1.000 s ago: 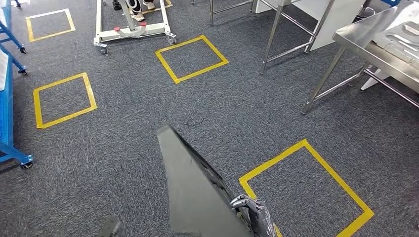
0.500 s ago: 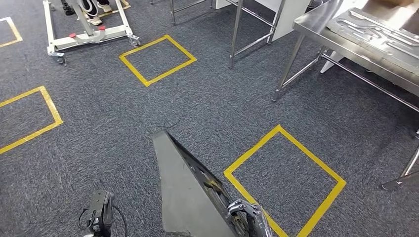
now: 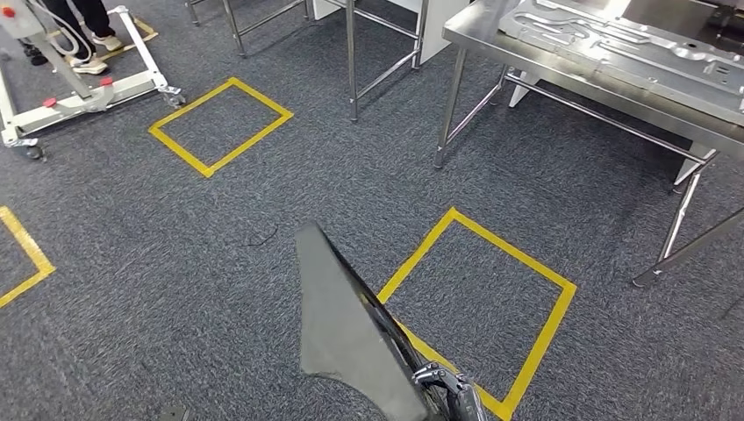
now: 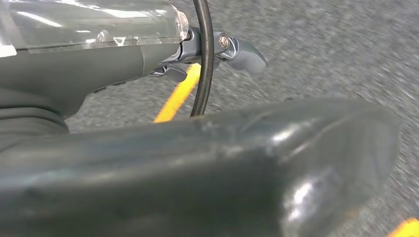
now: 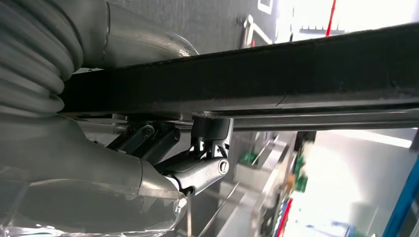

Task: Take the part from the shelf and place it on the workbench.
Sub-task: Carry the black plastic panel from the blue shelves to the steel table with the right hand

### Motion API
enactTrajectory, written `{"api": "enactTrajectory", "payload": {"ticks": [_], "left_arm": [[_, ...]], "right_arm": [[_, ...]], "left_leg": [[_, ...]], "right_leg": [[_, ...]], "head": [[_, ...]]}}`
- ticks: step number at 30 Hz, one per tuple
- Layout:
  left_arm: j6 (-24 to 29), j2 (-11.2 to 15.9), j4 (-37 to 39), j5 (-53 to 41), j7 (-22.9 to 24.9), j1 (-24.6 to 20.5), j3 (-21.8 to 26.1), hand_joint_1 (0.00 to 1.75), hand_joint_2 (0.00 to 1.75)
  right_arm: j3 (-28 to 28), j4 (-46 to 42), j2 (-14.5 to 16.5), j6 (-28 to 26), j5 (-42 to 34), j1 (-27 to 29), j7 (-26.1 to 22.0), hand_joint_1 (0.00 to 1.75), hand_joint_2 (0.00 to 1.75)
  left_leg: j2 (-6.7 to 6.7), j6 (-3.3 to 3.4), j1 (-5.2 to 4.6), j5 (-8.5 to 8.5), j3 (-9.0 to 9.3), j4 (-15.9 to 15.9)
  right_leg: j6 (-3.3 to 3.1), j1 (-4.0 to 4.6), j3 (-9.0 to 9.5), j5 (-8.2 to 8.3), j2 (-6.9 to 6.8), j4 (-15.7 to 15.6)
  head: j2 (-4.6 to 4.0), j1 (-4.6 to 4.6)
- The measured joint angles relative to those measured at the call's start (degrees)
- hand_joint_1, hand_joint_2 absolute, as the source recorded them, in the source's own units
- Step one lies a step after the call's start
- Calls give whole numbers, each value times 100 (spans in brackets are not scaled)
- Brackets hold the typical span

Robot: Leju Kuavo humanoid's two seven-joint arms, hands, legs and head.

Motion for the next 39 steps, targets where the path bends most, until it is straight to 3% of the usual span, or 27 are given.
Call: {"api": "enactTrajectory", "payload": {"ticks": [2, 3, 4, 6, 8, 10, 12, 13, 14, 15, 17, 19, 21, 22, 24, 25, 26, 27, 28, 29, 30, 32, 34, 36, 37, 39], "left_arm": [[-140, 33, 10, -5, -61, 24, 7, 0, 0], [-174, 42, 14, -17, -73, 37, 9, 0, 0], [-189, 49, 18, -28, -69, 48, 11, 0, 0], [-194, 54, 25, -45, -30, 62, 12, 0, 0], [-191, 54, 33, -62, 15, 73, 13, 0, 0], [-183, 57, 41, -81, 41, 116, 18, 0, 0], [-177, 62, 48, -90, 62, 161, 24, 0, 0], [-176, 65, 50, -91, 69, 169, 26, 0, 0], [-176, 66, 51, -91, 73, 168, 27, 0, 0], [-176, 66, 52, -92, 79, 163, 28, 0, 0], [-177, 64, 57, -96, 99, 162, 30, 0, 0], [-179, 63, 65, -97, 128, 173, 39, 0, 0], [-181, 61, 67, -98, 141, 174, 53, 0, 0], [-183, 59, 68, -99, 143, 169, 60, 0, 0], [-183, 56, 72, -100, 143, 170, 81, 0, 0], [-181, 59, 76, -99, 145, 180, 97, 0, 0], [-178, 62, 79, -98, 149, 198, 110, 0, 0], [-176, 66, 82, -98, 153, 219, 121, 0, 0], [-176, 69, 84, -98, 157, 234, 127, 0, 0], [-176, 70, 85, -99, 159, 242, 130, 0, 0], [-176, 71, 87, -99, 160, 243, 131, 0, 0], [-176, 73, 93, -99, 166, 242, 133, 0, 0], [-176, 77, 101, -100, 180, 242, 140, 0, 0], [-177, 80, 104, -104, 196, 233, 150, 0, 0], [-177, 81, 104, -113, 210, 225, 154, 0, 0], [-164, 83, 105, -151, 260, 220, 164, 0, 0]], "right_arm": [[31, -1, -15, -57, -13, -4, 34, 175, 175], [49, -2, -22, -79, -16, -7, 44, 175, 175], [66, -2, -28, -98, -20, -8, 51, 175, 175], [88, -3, -43, -128, -21, 1, 61, 175, 175], [103, -11, -64, -144, -21, -5, 68, 175, 175], [123, -17, -81, -154, -21, -27, 73, 175, 175], [132, -16, -92, -161, -21, -31, 78, 175, 175], [132, -16, -100, -165, -21, -27, 79, 175, 175], [133, -15, -109, -172, -21, -23, 82, 175, 175], [136, -15, -117, -183, -21, -23, 85, 175, 175], [148, -16, -125, -213, -20, -38, 95, 175, 175], [169, -25, -128, -236, -20, -53, 110, 175, 175], [183, -37, -135, -245, -24, -43, 125, 175, 175], [194, -41, -140, -251, -26, -35, 131, 175, 175], [226, -47, -149, -263, -32, -47, 139, 175, 175], [245, -48, -153, -267, -34, -58, 143, 175, 175], [259, -48, -156, -269, -36, -69, 146, 175, 175], [267, -47, -158, -269, -39, -71, 150, 175, 175], [271, -47, -161, -270, -39, -65, 151, 175, 175], [273, -46, -163, -270, -40, -62, 152, 175, 175], [276, -46, -164, -271, -40, -60, 153, 175, 175], [286, -46, -167, -281, -43, -66, 154, 175, 175], [304, -46, -169, -309, -51, -73, 157, 175, 175], [327, -48, -176, -352, -52, -68, 163, 175, 175], [339, -48, -181, -394, -33, -62, 173, 175, 175], [367, -50, -196, -542, 61, -76, 218, 175, 175]], "left_leg": [[-280, 11, 29, 245, 266, -640], [-376, 33, 35, 260, 325, -779], [-402, 67, 27, 229, 342, -805], [-263, 153, 25, 253, 360, -830], [-121, 231, 35, 279, 377, -871], [41, 276, 21, 272, 382, -885], [219, 293, 6, 252, 384, -884], [299, 293, 1, 241, 391, -884], [371, 288, -2, 228, 406, -883], [434, 280, -7, 212, 429, -883], [549, 245, -26, 173, 486, -885], [669, 196, -43, 141, 525, -895], [789, 141, -54, 113, 573, -924], [735, 110, -51, 72, 591, -898], [442, 65, -37, -158, 466, -539], [262, 50, -24, -327, 310, -190], [169, 39, -19, -484, 112, 197], [128, 25, -16, -559, -56, 495], [109, 14, -13, -521, -148, 608], [95, 6, -7, -367, -138, 497], [58, 0, 5, -132, -31, 185], [-208, 3, 48, 190, 234, -503], [-418, 40, 62, 219, 333, -762], [-347, 111, 56, 222, 338, -784], [-289, 149, 59, 235, 352, -809], [-174, 221, 71, 259, 375, -860]], "right_leg": [[60, -4, -36, -46, 137, 89], [91, -8, -65, -56, 198, 120], [126, -12, -92, -52, 264, 133], [189, -27, -124, -42, 317, 141], [250, -9, -241, -193, 29, 375], [298, -9, -566, -550, -325, 1035], [326, -32, -889, -782, -405, 1671], [330, -39, -922, -746, -414, 1735], [322, -40, -833, -602, -430, 1569], [295, -31, -638, -395, -497, 1213], [207, 31, -219, -109, -759, 432], [124, 94, -71, -74, -876, 118], [63, 85, -59, -54, -734, 65], [37, 63, -26, -33, -667, 13], [-11, 10, 43, 8, -539, -77], [-23, 7, 53, 11, -471, -86], [-32, 4, 52, 9, -391, -79], [-36, 1, 52, 4, -305, -69], [-35, -1, 55, -3, -217, -57], [-26, -6, 59, -14, -128, -39], [-10, -12, 64, -32, -44, -13], [42, -18, 37, -80, 105, 75], [112, -26, -37, -95, 242, 145], [185, -45, -89, -78, 370, 150], [213, -44, -103, -94, 331, 171], [264, -29, -253, -286, 27, 486]], "head": [[0, 1], [0, 1], [0, 1], [0, 0], [0, 4], [0, 7], [0, 6], [0, 7], [0, 6], [0, 7], [0, 6], [0, 6], [0, 6], [0, 4], [0, 2], [0, 1], [0, 1], [0, 1], [0, 1], [0, 1], [0, 1], [0, 2], [0, 2], [0, 2], [0, 3], [0, 5]]}}
